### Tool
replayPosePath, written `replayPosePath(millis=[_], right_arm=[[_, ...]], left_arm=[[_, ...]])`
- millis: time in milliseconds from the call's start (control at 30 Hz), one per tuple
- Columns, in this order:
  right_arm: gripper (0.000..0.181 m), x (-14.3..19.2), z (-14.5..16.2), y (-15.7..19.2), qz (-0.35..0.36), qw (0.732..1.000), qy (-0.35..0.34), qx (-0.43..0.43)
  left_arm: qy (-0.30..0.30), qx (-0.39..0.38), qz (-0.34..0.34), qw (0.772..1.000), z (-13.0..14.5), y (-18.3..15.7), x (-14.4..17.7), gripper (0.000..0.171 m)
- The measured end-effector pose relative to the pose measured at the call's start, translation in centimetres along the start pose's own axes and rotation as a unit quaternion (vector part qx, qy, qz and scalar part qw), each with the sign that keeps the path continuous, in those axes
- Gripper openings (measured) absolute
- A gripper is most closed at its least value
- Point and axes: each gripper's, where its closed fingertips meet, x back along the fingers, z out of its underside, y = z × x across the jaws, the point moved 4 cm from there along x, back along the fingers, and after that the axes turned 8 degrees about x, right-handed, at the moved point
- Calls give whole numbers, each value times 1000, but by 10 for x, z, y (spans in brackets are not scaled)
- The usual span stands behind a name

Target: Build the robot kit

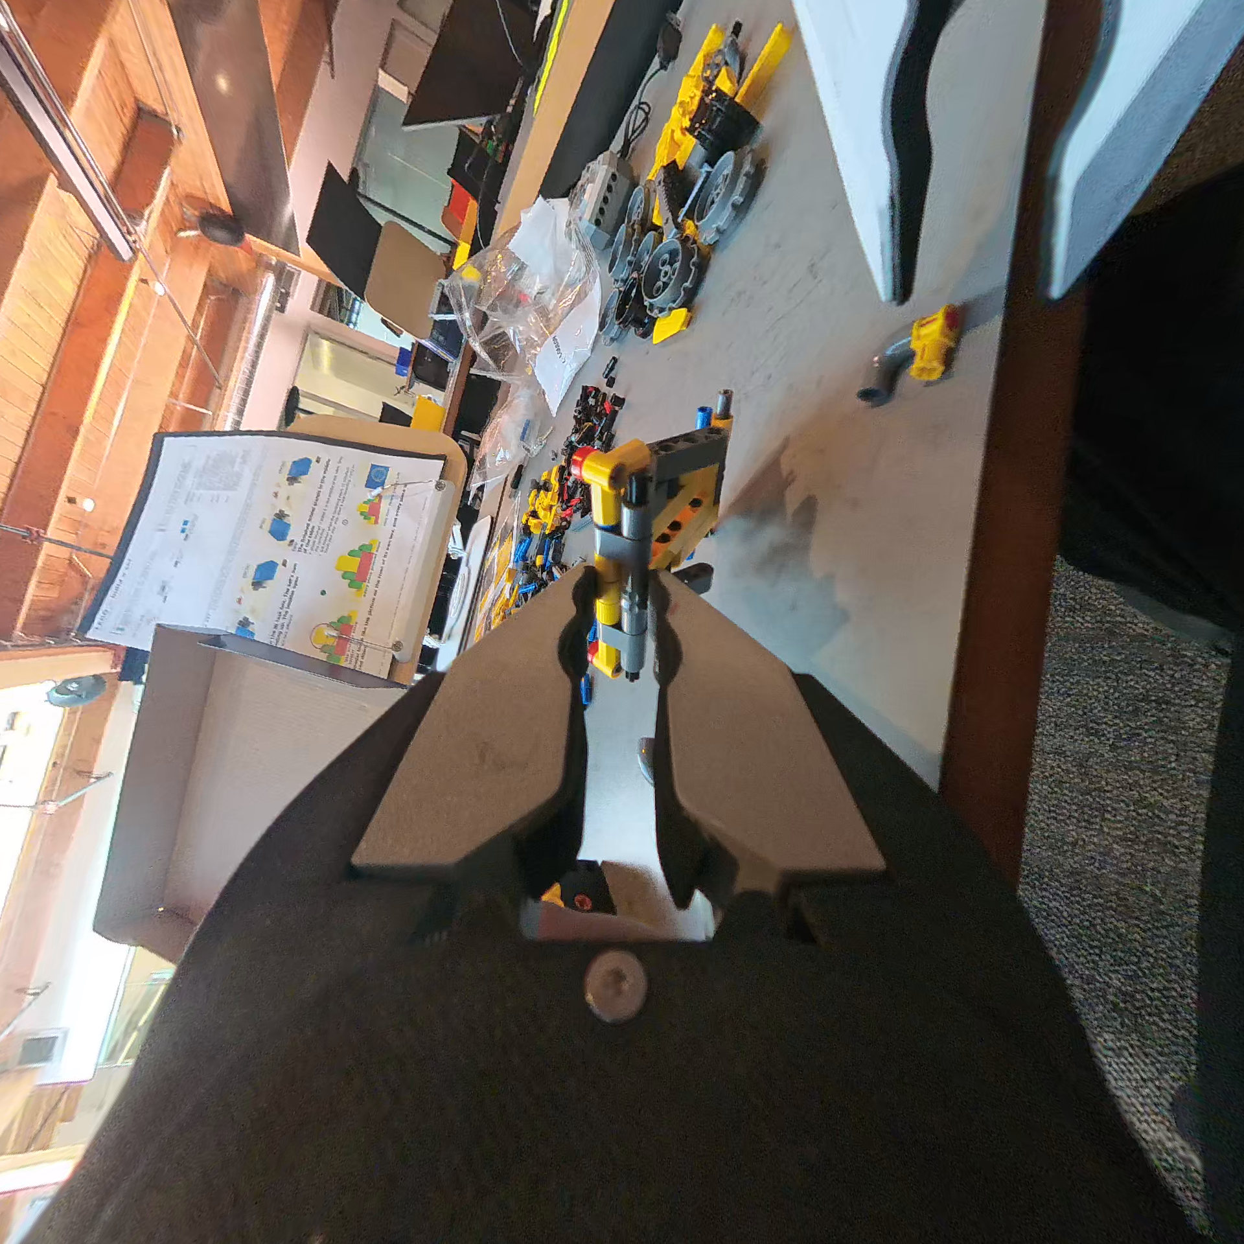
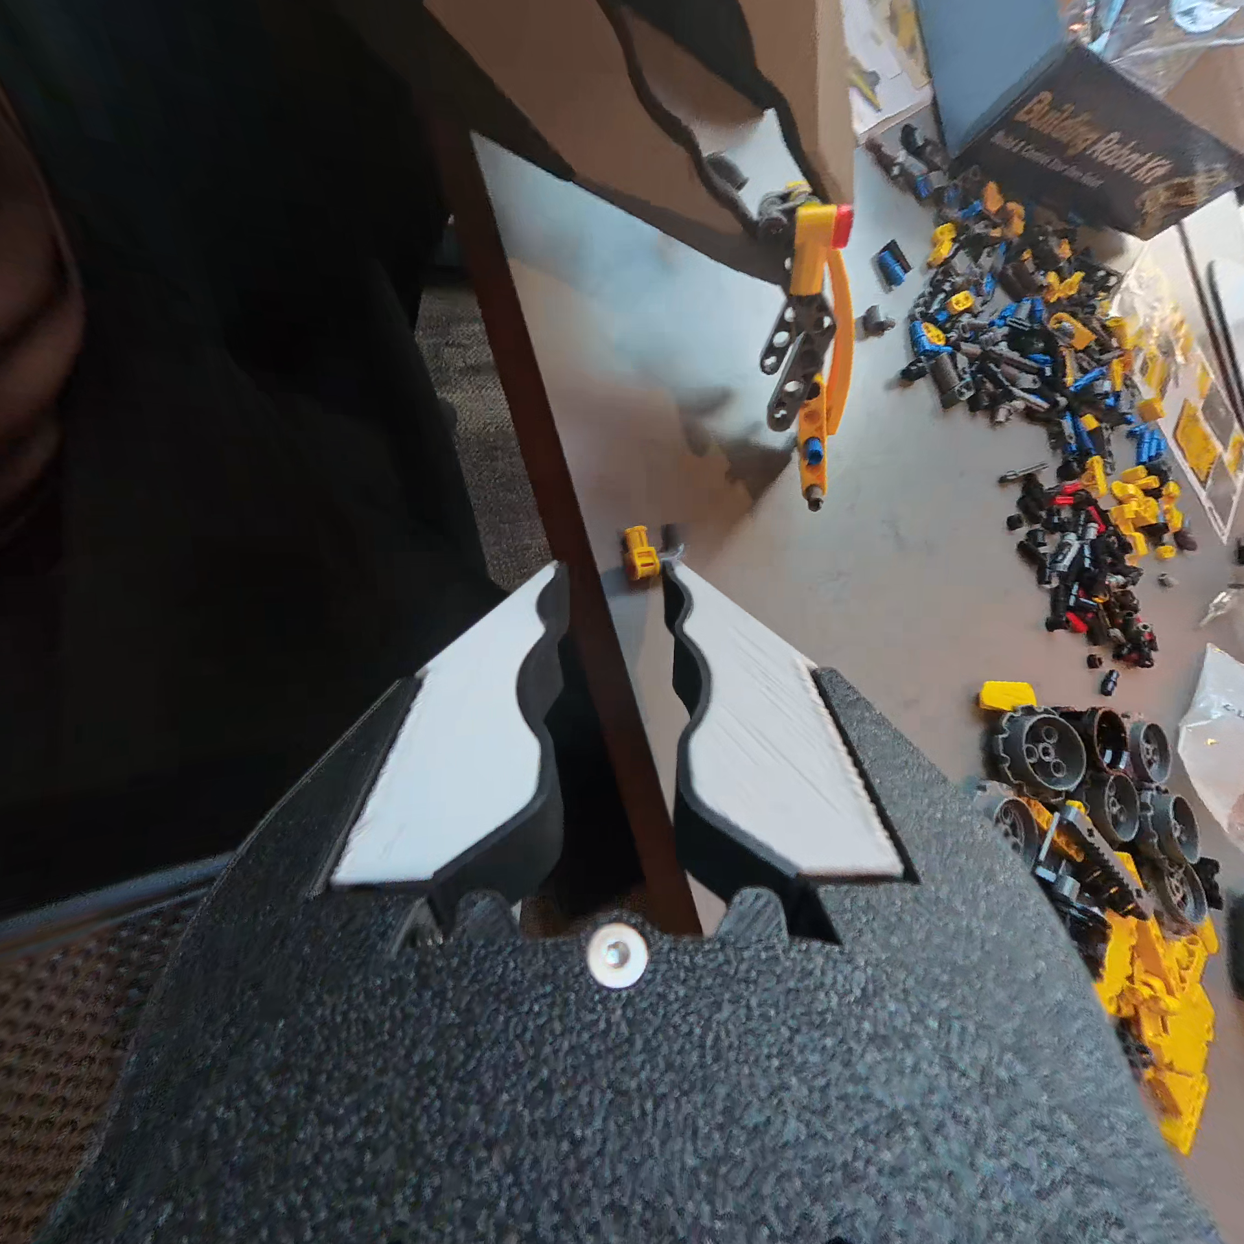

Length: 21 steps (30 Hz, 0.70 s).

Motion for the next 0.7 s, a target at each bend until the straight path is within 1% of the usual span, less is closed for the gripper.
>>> replayPosePath(millis=[67, 133, 200, 233, 333, 467, 567, 700], right_arm=[[30, -3, 2, 2, -14, 1000, 14, 14], [29, -6, 1, 4, -13, 999, 22, 30], [20, -7, -2, 4, 4, 998, 28, 54], [19, -7, -4, 5, 12, 997, 32, 67], [28, -8, -8, 6, 31, 995, 43, 89], [28, -12, -9, 5, 43, 991, 49, 113], [22, -15, -12, 7, 39, 991, 47, 122], [14, -15, -16, 9, 57, 988, 46, 135]], left_arm=[[-1, -8, 0, 1000, -1, -2, 1, 12], [-2, -12, -2, 1000, -3, -3, 3, 12], [-3, -15, -4, 1000, -4, -4, 5, 12], [-3, -15, -5, 1000, -3, -5, 5, 12], [-1, -14, -5, 1000, 0, -6, 5, 12], [1, -7, -3, 1000, 2, -6, 5, 12], [0, -6, -5, 1000, 2, -6, 6, 12], [-1, -14, -8, 1000, 3, -9, 8, 12]])
